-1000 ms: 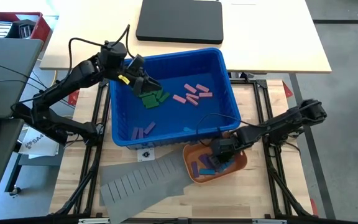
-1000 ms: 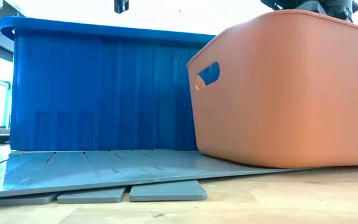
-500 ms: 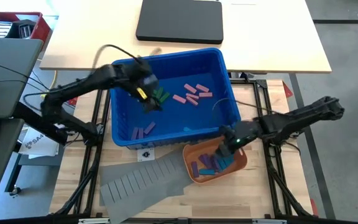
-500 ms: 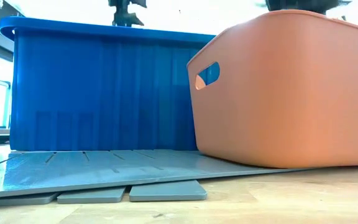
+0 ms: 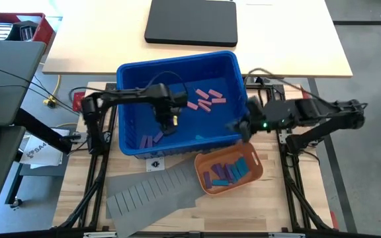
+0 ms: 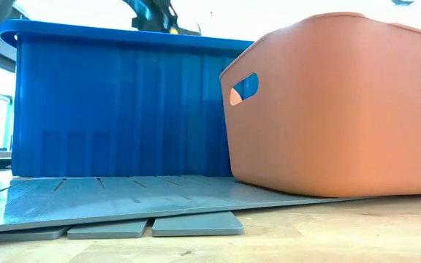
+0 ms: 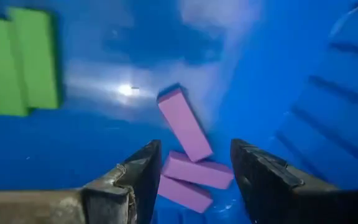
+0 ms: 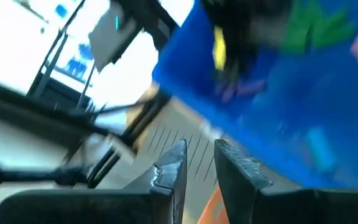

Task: Sort blocks
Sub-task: Put the purple block into the orange bin

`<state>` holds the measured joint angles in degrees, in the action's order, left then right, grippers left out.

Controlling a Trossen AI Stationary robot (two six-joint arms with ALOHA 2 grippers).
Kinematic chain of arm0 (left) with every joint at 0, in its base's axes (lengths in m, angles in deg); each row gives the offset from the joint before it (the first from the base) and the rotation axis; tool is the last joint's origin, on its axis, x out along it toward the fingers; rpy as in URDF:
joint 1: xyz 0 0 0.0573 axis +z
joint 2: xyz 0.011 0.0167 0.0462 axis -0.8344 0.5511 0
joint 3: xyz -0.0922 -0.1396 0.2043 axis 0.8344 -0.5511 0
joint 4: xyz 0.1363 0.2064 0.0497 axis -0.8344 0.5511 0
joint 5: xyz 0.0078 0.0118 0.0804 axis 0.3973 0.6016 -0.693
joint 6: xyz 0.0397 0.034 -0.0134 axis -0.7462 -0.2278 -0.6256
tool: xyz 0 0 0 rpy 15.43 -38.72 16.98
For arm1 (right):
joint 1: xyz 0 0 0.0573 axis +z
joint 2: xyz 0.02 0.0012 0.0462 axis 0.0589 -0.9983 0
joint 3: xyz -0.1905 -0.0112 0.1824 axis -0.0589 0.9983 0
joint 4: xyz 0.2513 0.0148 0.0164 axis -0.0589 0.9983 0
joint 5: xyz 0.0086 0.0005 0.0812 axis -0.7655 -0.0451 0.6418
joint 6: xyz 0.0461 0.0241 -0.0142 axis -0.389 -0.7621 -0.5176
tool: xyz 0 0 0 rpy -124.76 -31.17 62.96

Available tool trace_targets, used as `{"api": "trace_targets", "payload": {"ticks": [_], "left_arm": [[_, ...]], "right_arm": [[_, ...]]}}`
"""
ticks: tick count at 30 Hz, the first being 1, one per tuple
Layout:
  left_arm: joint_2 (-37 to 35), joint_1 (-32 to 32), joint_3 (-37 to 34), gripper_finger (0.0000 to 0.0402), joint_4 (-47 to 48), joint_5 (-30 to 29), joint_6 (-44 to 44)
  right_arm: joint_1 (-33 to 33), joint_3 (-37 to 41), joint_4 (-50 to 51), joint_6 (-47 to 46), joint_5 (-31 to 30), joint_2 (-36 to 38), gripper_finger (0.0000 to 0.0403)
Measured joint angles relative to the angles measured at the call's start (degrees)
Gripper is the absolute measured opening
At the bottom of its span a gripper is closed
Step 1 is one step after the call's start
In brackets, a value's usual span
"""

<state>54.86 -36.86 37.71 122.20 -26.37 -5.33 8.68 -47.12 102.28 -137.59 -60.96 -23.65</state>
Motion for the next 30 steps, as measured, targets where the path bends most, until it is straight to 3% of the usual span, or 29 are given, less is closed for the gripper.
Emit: {"api": "trace_targets", "payload": {"ticks": [3,8,13,20,25,30], "left_arm": [[4.9,0.6,0.0,0.0188,0.1,0.9,-1.9],[10.0,1.1,0.0,0.0216,2.2,1.1,-2.2],[11.1,2.1,-1.2,0.0243,2.4,1.1,-2.4],[10.7,3.7,-7.5,0.0245,-5.2,2.0,-3.1],[10.7,4.0,-10.1,0.0219,-10.3,4.2,-3.0],[10.8,3.8,-10.1,0.0131,-10.9,1.7,-2.6]], "right_arm": [[-2.4,-3.8,0.4,5.5,-3.9,-0.8,0.0076],[-6.7,-5.8,0.5,10.4,-5.3,-0.9,0.0076],[-9.6,-5.8,1.9,10.8,-5.3,-1.2,0.0076],[-10.6,-5.7,3.6,10.8,-5.1,-1.7,0.0076],[-10.6,-5.7,3.5,10.8,-4.1,-1.8,0.0076],[-10.6,-5.7,3.2,10.7,-3.1,-1.8,0.0076]]}}
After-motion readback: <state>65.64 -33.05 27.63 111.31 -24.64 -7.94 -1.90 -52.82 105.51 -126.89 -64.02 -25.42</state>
